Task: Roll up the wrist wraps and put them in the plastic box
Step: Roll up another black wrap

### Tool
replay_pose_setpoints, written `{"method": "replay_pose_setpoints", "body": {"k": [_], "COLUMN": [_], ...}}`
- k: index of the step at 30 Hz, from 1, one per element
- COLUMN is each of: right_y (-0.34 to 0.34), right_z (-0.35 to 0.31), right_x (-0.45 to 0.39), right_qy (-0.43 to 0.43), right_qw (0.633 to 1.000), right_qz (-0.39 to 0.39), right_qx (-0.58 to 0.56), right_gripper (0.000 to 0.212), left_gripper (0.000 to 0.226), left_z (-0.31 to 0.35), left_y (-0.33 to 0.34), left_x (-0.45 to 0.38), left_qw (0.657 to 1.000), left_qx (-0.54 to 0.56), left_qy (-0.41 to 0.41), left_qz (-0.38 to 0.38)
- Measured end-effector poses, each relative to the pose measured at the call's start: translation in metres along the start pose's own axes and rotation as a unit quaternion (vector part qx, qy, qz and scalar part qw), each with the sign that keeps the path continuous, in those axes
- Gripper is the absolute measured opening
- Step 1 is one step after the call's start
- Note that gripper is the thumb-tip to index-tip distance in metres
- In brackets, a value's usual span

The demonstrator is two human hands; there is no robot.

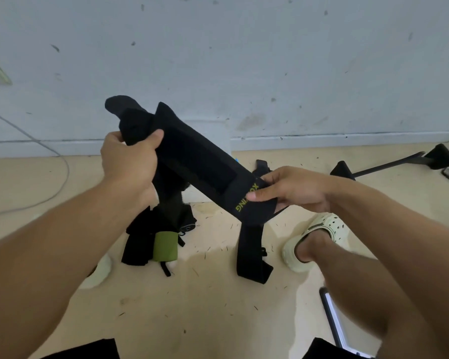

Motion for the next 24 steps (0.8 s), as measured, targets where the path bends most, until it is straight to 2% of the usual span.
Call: {"method": "replay_pose_setpoints", "body": {"k": [2,3,6,9,11,13,18,20,24], "right_y": [-0.01,-0.015,-0.037,-0.061,-0.063,-0.052,-0.022,-0.011,0.007], "right_z": [0.002,0.002,-0.004,-0.014,-0.021,-0.027,-0.052,-0.059,-0.071], "right_x": [-0.002,-0.002,0.0,0.008,0.013,0.016,0.028,0.035,0.051], "right_qy": [0.01,0.01,-0.01,-0.049,-0.072,-0.087,-0.132,-0.14,-0.175], "right_qw": [0.998,0.996,0.983,0.966,0.967,0.975,0.984,0.985,0.983], "right_qz": [0.018,0.032,0.097,0.167,0.184,0.167,0.123,0.1,0.055], "right_qx": [-0.053,-0.078,-0.154,-0.19,-0.161,-0.117,0.007,0.026,-0.001], "right_gripper": [0.04,0.036,0.01,0.013,0.015,0.02,0.058,0.052,0.027], "left_gripper": [0.047,0.043,0.029,0.035,0.036,0.033,0.024,0.022,0.021], "left_z": [-0.003,-0.006,-0.009,0.0,0.006,0.01,0.01,0.004,-0.009], "left_y": [-0.003,-0.005,-0.015,-0.028,-0.031,-0.026,0.002,0.011,0.025], "left_x": [-0.005,-0.008,-0.013,-0.013,-0.013,-0.006,0.019,0.03,0.048], "left_qw": [1.0,1.0,0.998,0.995,0.994,0.994,0.982,0.975,0.961], "left_qx": [-0.009,-0.018,-0.05,-0.065,-0.067,-0.072,-0.15,-0.178,-0.213], "left_qy": [0.003,0.003,0.004,0.029,0.049,0.067,0.104,0.111,0.114], "left_qz": [0.004,0.007,0.029,0.072,0.076,0.057,-0.038,-0.075,-0.137]}}
Point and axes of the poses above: each hand's wrist, its own x-axis away from the middle knuckle, its own y-axis out of the palm, z = x × y, the point moved 10 cm from there along -x, towards the middle knuckle, and after that the axes turned 5 degrees about z, right-handed, at the moved point
